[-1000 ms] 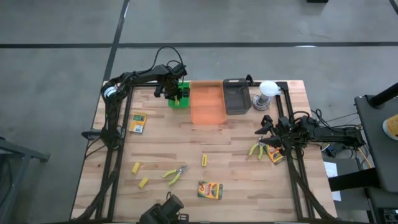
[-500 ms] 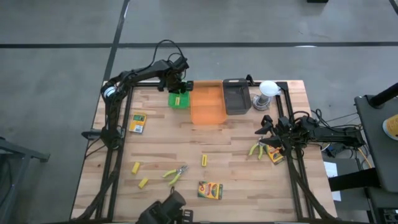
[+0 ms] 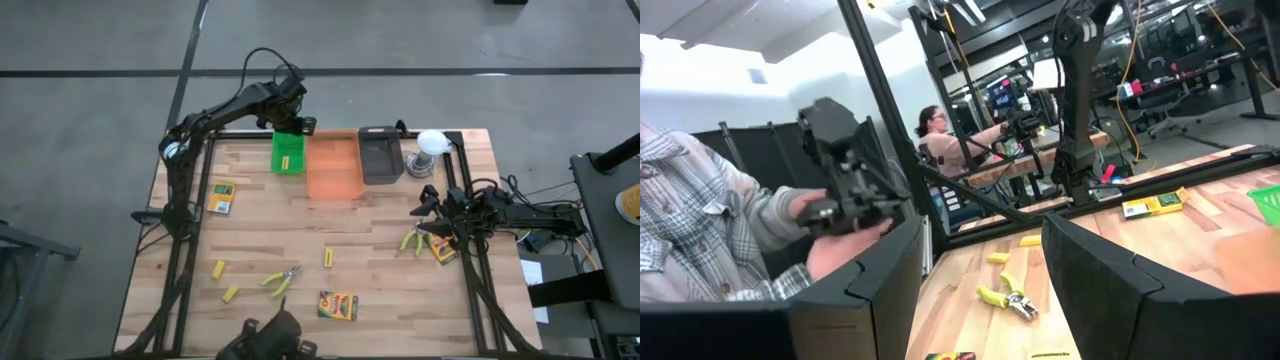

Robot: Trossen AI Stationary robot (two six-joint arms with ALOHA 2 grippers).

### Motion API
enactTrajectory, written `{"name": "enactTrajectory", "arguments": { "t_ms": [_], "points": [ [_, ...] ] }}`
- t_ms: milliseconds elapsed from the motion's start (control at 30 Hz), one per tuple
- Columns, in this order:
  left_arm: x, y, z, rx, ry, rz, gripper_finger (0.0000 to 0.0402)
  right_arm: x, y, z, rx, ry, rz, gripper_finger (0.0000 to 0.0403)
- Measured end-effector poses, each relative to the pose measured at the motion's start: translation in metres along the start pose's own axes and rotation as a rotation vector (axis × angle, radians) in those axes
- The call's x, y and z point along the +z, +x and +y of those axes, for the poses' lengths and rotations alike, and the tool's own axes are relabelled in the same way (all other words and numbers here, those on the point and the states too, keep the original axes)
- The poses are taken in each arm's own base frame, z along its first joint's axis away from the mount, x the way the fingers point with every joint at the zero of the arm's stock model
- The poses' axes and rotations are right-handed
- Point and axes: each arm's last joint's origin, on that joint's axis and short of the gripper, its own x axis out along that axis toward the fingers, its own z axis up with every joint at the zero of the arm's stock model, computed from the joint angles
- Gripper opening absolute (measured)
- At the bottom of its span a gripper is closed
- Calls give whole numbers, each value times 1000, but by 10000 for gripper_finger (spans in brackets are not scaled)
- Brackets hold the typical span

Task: Pick & Place School Supplies
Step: Put the yellow eraser into the green bin

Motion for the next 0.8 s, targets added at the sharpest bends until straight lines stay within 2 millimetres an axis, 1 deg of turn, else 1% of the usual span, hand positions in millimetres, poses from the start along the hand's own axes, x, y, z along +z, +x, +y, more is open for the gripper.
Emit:
{"name": "enactTrajectory", "arguments": {
  "t_ms": [100,233,400,500,633,800],
  "points": [
    [-6,-22,-8,16,57,-67,133,0,0,0,0,0,0,201],
    [-20,-58,-18,39,122,-153,133,0,0,0,0,0,0,201],
    [-42,-104,-30,65,168,-270,133,0,0,0,0,-1,-1,201],
    [-57,-126,-33,53,205,-289,133,0,0,0,0,0,0,201],
    [-79,-149,-34,49,253,-255,133,0,0,0,0,0,0,201],
    [-107,-168,-36,73,309,-221,133,0,0,0,0,0,-1,201]
  ]
}}
